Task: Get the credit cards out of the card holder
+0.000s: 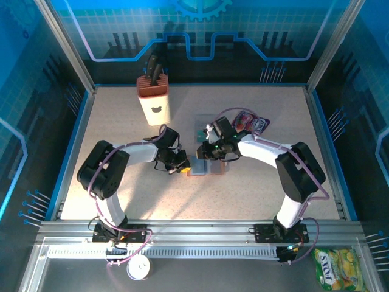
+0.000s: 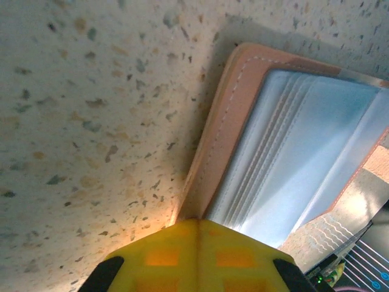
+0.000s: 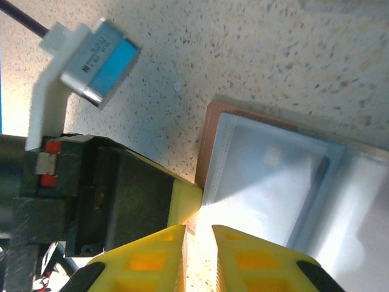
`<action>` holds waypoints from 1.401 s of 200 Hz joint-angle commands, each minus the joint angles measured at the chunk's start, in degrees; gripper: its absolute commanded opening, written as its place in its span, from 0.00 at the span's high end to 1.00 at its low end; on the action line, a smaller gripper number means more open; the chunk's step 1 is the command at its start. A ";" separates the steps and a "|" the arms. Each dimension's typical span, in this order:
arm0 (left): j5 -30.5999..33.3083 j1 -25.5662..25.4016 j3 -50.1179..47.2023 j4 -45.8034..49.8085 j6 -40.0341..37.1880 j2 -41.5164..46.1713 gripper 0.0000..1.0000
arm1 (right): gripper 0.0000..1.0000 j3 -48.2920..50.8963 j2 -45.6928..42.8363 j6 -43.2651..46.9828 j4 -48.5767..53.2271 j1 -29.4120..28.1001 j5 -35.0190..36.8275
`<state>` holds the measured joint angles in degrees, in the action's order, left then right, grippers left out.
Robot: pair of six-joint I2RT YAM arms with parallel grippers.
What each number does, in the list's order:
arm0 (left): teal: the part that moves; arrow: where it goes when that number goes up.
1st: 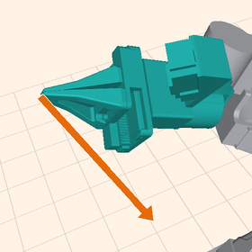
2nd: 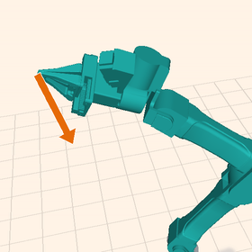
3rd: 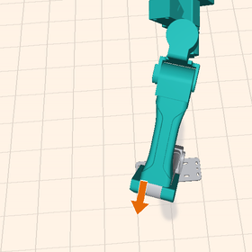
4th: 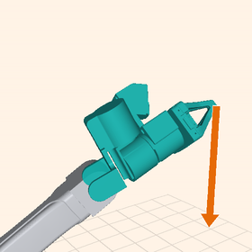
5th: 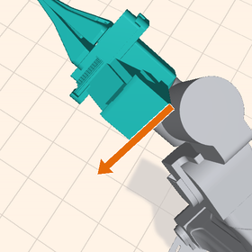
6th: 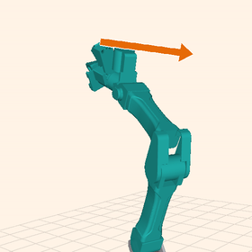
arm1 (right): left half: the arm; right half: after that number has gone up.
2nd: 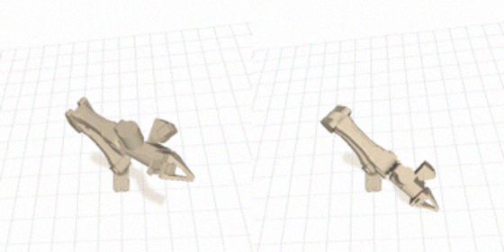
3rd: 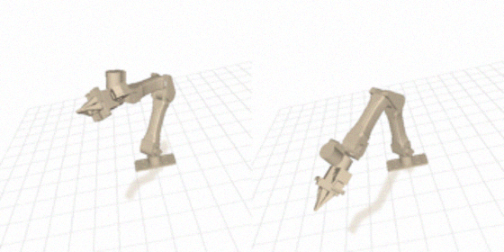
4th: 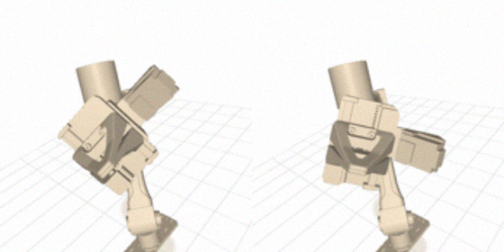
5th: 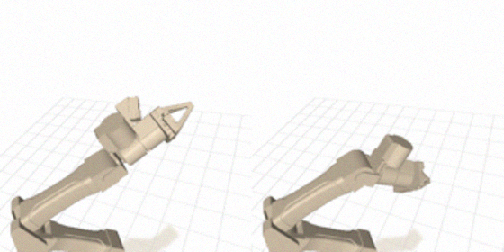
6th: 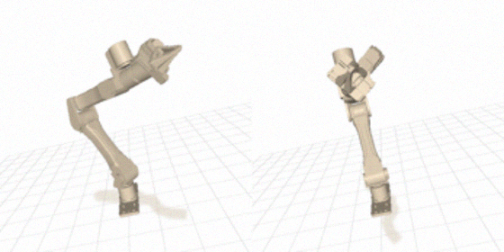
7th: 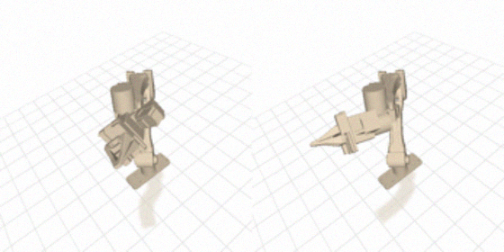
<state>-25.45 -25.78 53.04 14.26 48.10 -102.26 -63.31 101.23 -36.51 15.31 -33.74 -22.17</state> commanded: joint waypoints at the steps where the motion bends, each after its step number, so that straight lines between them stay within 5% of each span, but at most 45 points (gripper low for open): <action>1: 1.69 -0.41 -0.79 1.29 0.38 1.19 0.94 | 0.78 -0.73 2.38 -3.74 -0.50 -0.28 -4.30; 57: 2.34 -0.32 -0.94 1.09 0.08 2.52 0.95 | 0.68 -0.42 3.36 -4.53 0.61 -0.25 -4.02; 280: 3.04 -0.31 -1.53 3.37 -0.46 0.11 0.94 | 0.60 -3.33 6.95 -4.37 3.15 -0.19 -4.06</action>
<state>-23.79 -25.78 52.23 14.70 48.05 -101.27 -65.04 106.67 -40.58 17.10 -33.74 -25.15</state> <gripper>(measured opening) 0.058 0.399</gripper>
